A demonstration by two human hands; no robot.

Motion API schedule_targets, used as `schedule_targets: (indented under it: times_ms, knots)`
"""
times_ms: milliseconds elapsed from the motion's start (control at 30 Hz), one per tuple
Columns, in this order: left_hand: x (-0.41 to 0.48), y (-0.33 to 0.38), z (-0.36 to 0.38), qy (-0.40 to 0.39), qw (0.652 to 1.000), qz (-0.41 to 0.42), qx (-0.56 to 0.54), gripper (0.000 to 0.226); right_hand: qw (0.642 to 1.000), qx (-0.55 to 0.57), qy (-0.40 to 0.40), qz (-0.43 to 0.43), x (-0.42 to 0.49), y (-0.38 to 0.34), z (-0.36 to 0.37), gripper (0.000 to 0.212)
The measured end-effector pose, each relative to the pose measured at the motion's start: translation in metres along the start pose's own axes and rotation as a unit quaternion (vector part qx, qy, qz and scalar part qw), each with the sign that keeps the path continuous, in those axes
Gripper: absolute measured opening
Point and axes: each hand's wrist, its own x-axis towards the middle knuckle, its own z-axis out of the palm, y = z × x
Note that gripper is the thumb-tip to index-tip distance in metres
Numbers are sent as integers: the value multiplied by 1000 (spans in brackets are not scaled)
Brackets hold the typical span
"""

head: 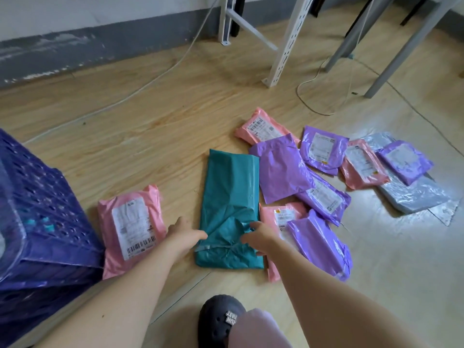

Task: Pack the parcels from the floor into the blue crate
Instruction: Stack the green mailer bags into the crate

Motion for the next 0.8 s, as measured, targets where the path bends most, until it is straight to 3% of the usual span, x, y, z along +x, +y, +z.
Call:
schedule_targets:
  times_ms: [133, 233, 333, 567, 800]
  knots:
    - [4, -13, 0, -30, 999, -23, -11, 78, 996, 82, -3, 23, 10, 1, 6, 43]
    - [2, -12, 2, -56, 997, -35, -43, 75, 971, 231, -29, 50, 13, -2, 7, 41]
    - [-1, -6, 6, -89, 992, -42, -80, 74, 949, 315, 7, 34, 17, -3, 6, 50]
    - [3, -1, 10, -119, 988, -48, -80, 76, 935, 354, 2, 14, 17, 1, -1, 34]
    - [3, -7, 12, -114, 989, -48, -80, 57, 939, 336, -36, 60, 17, 3, 0, 53]
